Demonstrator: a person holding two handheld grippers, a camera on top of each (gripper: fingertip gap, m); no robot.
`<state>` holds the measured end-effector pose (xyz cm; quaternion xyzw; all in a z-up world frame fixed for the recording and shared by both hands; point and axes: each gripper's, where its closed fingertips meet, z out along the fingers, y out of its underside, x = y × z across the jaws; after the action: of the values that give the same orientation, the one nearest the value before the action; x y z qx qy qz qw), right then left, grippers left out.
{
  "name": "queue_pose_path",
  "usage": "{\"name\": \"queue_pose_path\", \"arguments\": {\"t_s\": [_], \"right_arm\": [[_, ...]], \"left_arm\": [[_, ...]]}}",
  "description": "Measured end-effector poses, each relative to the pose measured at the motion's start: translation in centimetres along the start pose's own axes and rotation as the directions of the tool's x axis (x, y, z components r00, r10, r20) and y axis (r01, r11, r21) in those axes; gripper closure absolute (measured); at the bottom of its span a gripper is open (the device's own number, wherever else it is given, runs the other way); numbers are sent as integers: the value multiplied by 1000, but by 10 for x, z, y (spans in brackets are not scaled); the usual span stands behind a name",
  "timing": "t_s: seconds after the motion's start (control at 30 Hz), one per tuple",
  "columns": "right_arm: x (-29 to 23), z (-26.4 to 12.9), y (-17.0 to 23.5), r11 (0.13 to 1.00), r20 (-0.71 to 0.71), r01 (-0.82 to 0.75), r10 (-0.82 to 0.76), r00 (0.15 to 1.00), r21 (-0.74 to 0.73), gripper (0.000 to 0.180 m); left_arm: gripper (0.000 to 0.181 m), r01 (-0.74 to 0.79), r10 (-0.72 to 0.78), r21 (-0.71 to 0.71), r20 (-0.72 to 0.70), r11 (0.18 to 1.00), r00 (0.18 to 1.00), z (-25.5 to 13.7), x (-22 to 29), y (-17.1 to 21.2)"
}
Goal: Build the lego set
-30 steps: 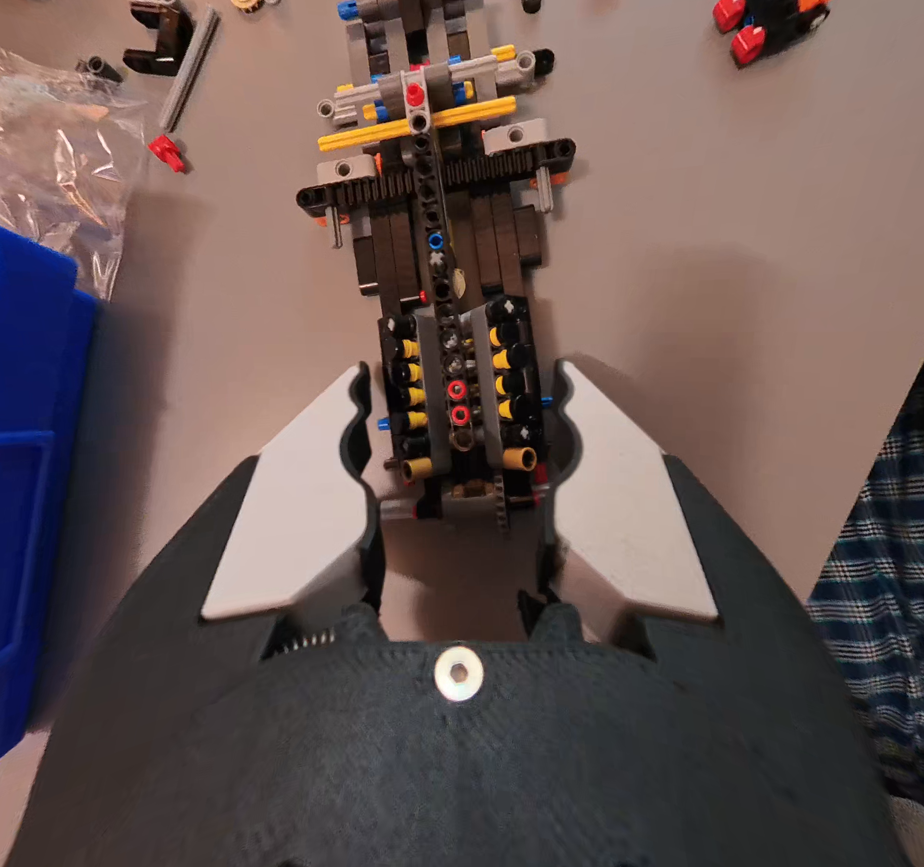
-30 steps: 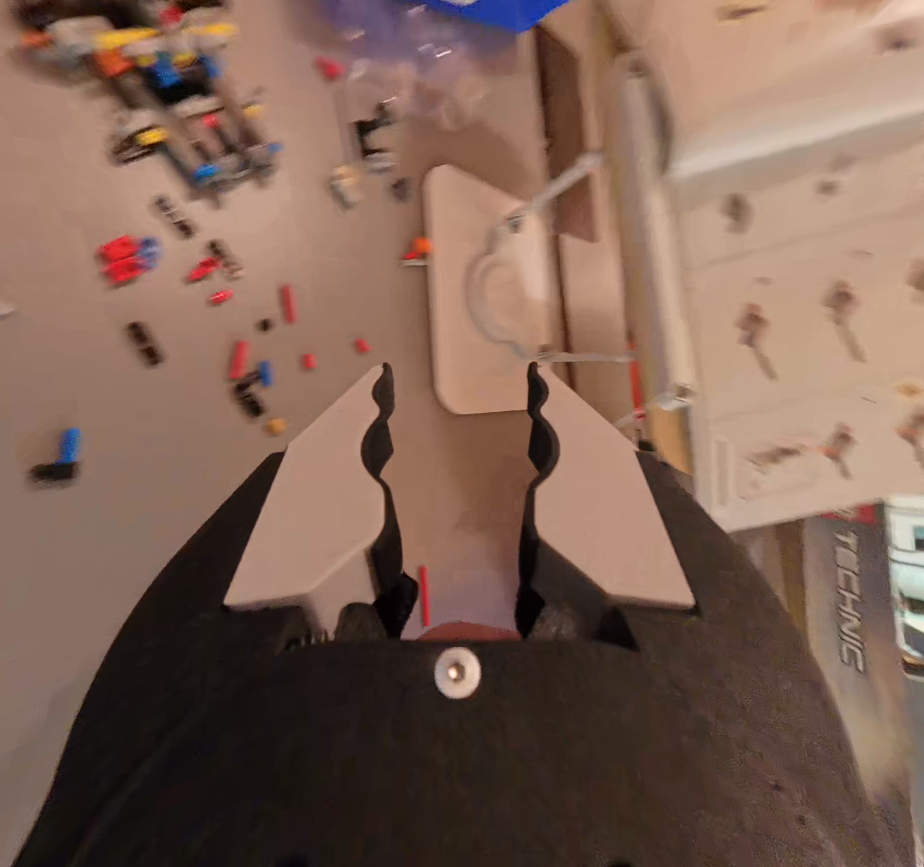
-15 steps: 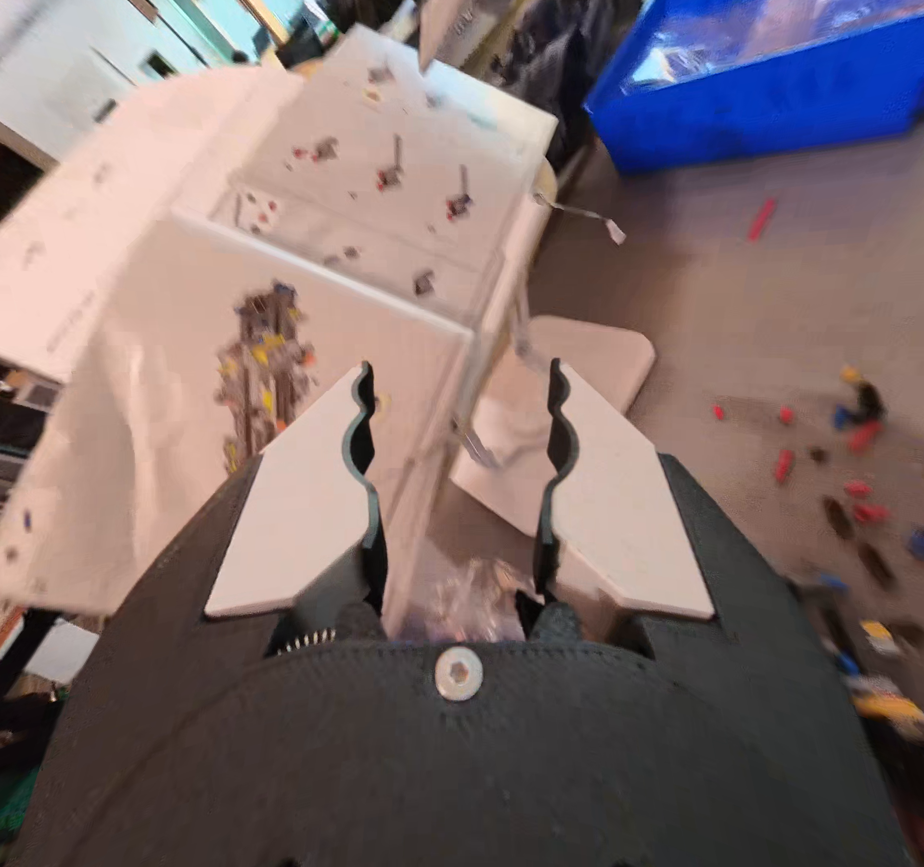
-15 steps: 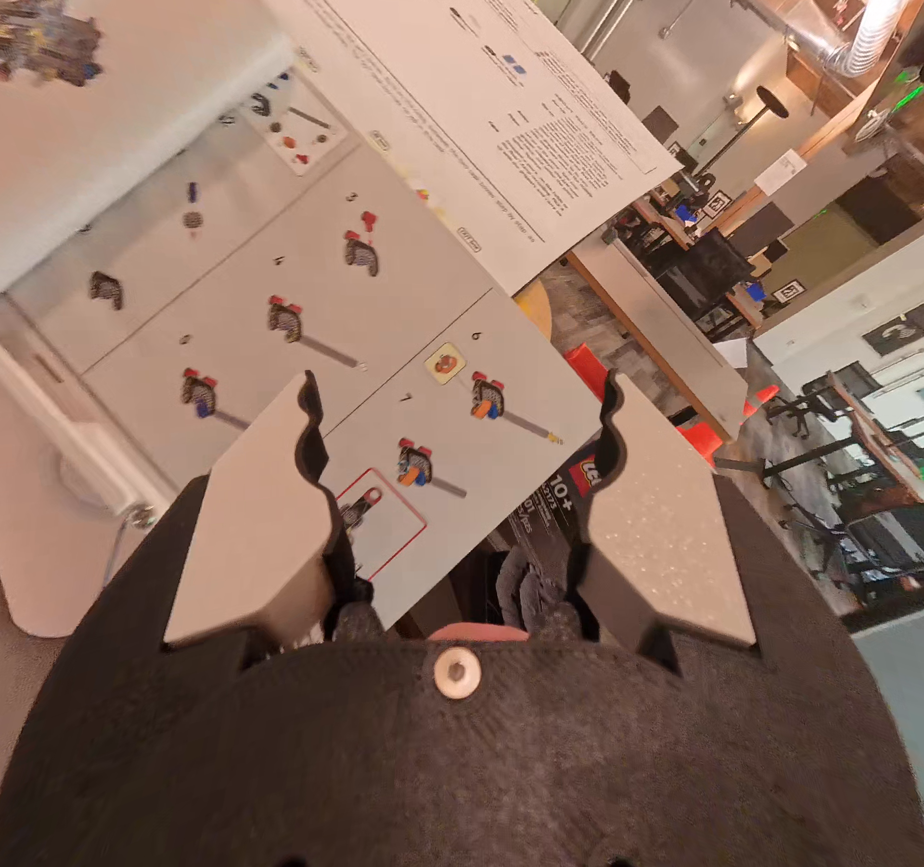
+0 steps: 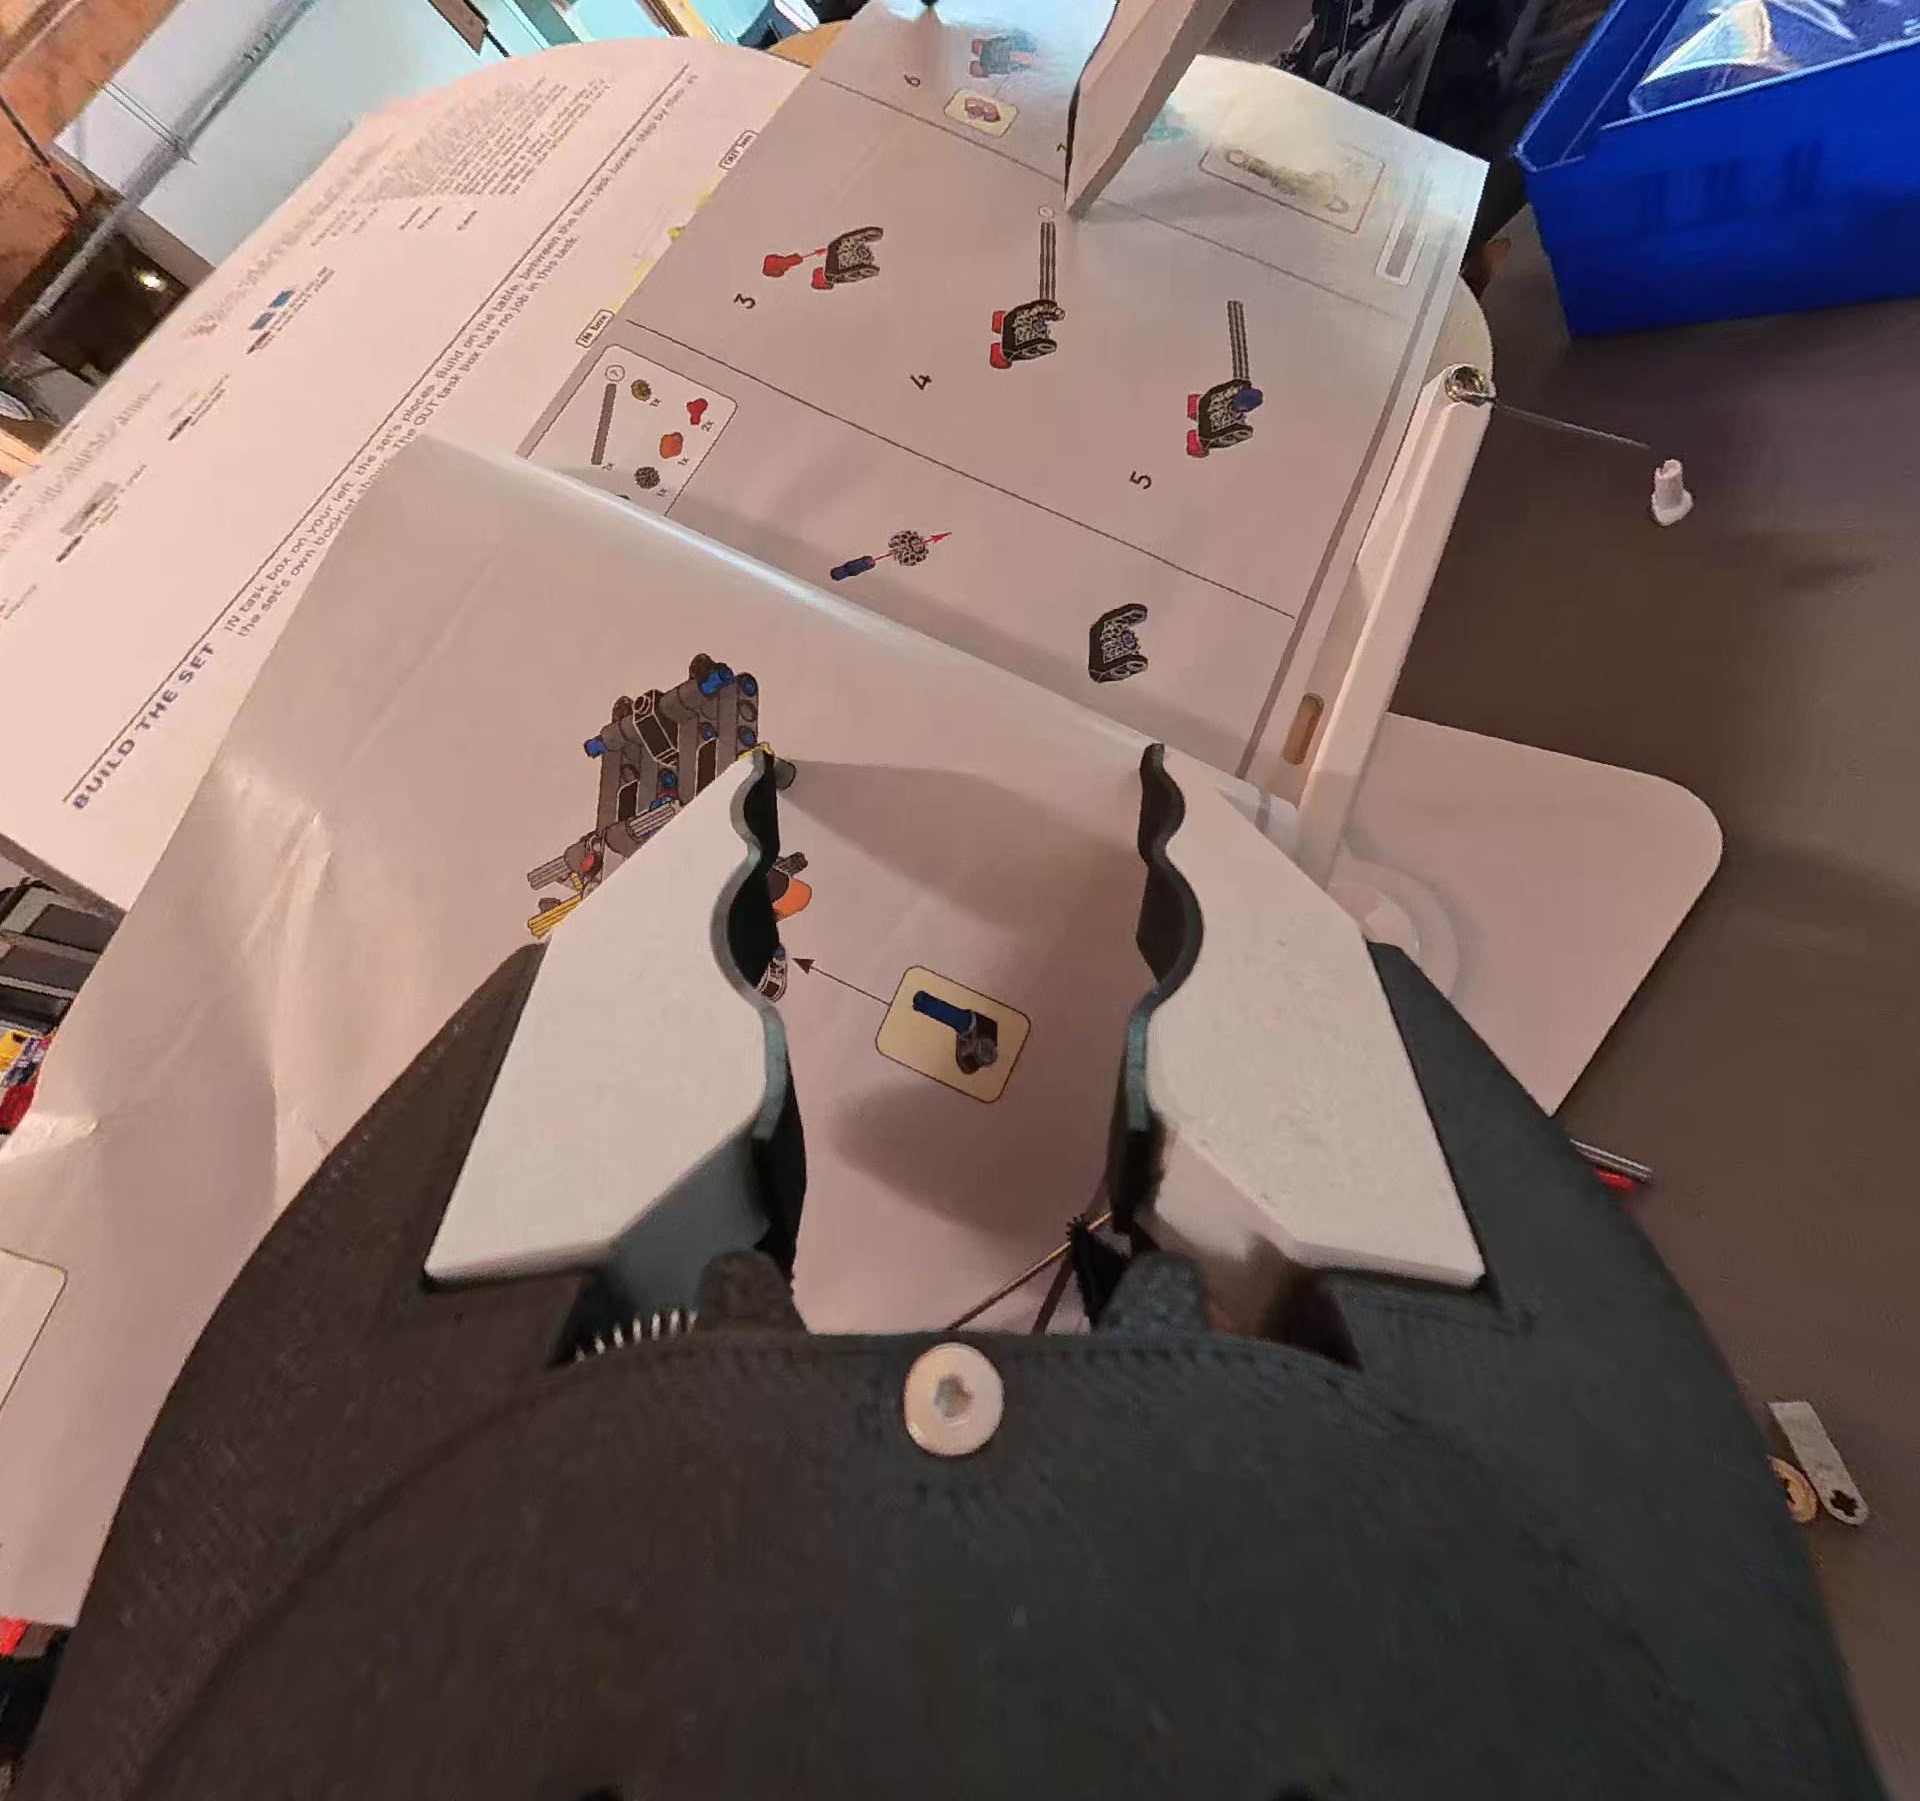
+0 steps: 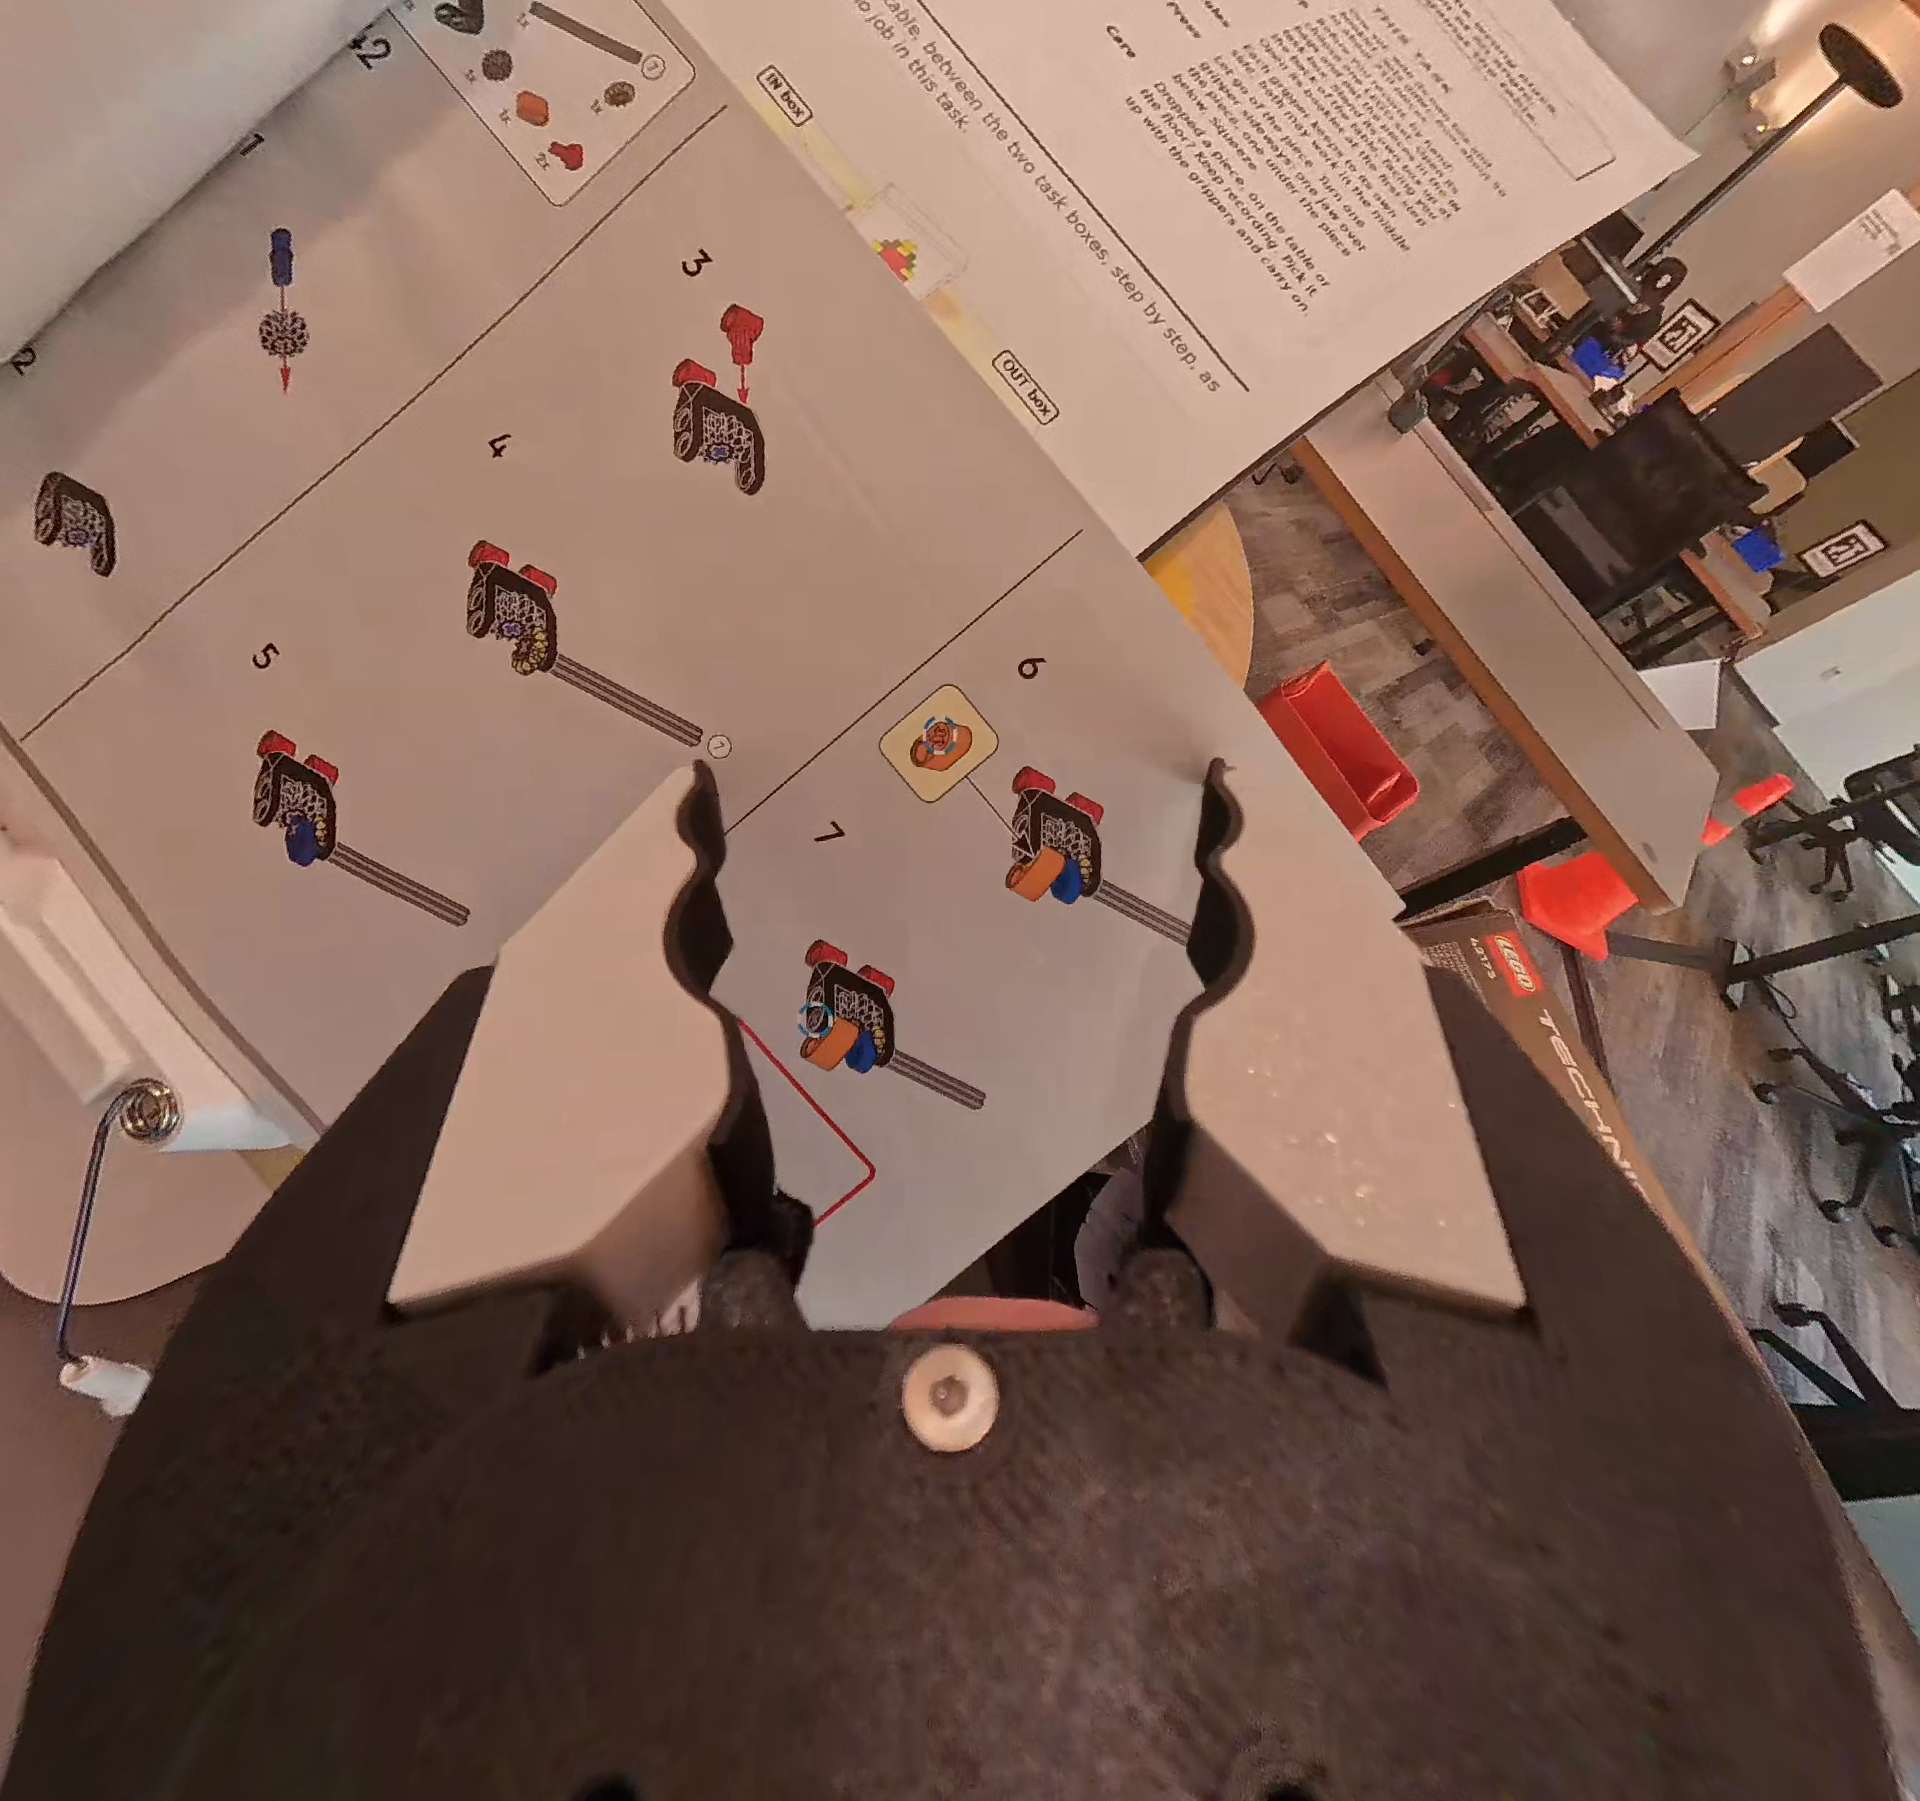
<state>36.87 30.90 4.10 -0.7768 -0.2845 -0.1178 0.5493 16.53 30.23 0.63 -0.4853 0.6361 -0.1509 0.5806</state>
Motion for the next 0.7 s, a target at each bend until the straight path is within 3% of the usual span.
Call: {"name": "queue_pose_path", "arguments": {"t_s": [0.23,0.53,0.6,0.7], "right_arm": [[-9,-1,0,999,10,49,-50,999,10,126],[-14,-3,-1,998,25,62,-62,998,4,156],[7,-4,-3,1000,-78,31,-30,996,6,92],[21,-3,-3,1000,-105,22,-21,994,5,69]], "left_arm": [[112,2,-2,2,11,1000,1000,-1,1,1],[113,-2,2,-5,5,1000,1000,-2,1,1],[113,-7,7,-5,4,1000,1000,-2,2,1],[113,-8,8,-4,6,1000,1000,-2,1,1]]}}
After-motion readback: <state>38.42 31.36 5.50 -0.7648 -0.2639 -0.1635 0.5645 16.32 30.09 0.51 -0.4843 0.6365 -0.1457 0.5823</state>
